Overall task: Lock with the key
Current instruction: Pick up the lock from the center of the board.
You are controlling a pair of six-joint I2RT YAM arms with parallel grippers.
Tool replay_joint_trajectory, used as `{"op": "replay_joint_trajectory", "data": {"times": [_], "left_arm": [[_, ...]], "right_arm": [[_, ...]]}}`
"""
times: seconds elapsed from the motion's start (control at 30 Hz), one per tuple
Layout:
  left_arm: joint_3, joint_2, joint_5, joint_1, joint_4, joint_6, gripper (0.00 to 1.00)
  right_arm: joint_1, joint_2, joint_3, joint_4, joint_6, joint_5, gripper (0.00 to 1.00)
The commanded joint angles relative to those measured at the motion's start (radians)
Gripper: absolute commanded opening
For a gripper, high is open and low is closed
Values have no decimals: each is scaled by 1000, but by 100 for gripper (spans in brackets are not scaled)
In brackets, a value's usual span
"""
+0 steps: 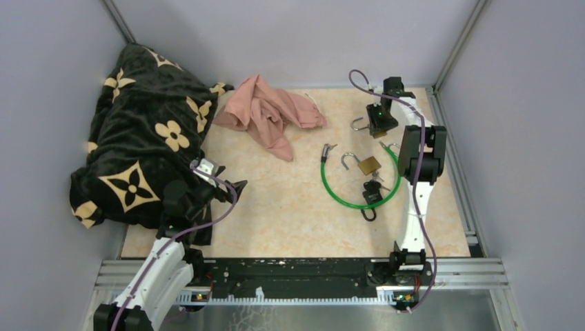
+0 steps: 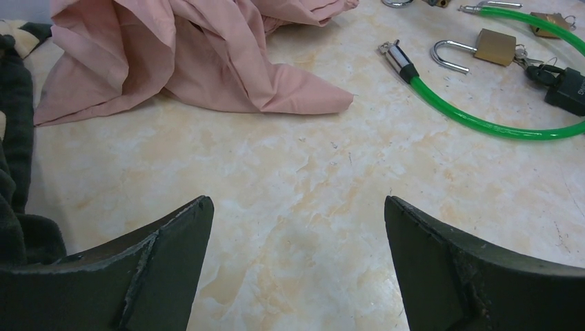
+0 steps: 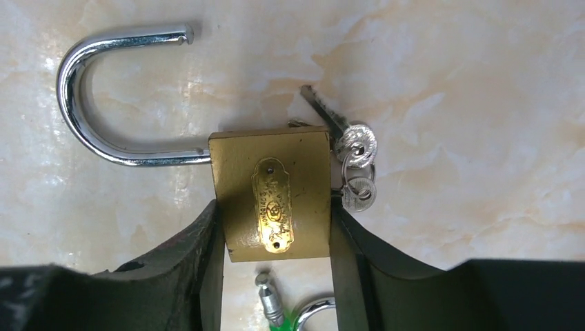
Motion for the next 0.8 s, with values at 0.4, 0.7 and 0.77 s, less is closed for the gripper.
{"op": "replay_joint_trajectory", "data": {"times": [0.4, 0.7, 0.77], "left_arm": [[206, 337, 356, -92, -82, 672, 92], [405, 704, 255, -318, 85, 791, 85], [437, 755, 225, -341, 93, 770, 82]], "right_arm": [[89, -551, -729, 635, 331, -278, 0], [221, -717, -945, 815, 452, -347, 0], [264, -768, -995, 842, 457, -352, 0]]}}
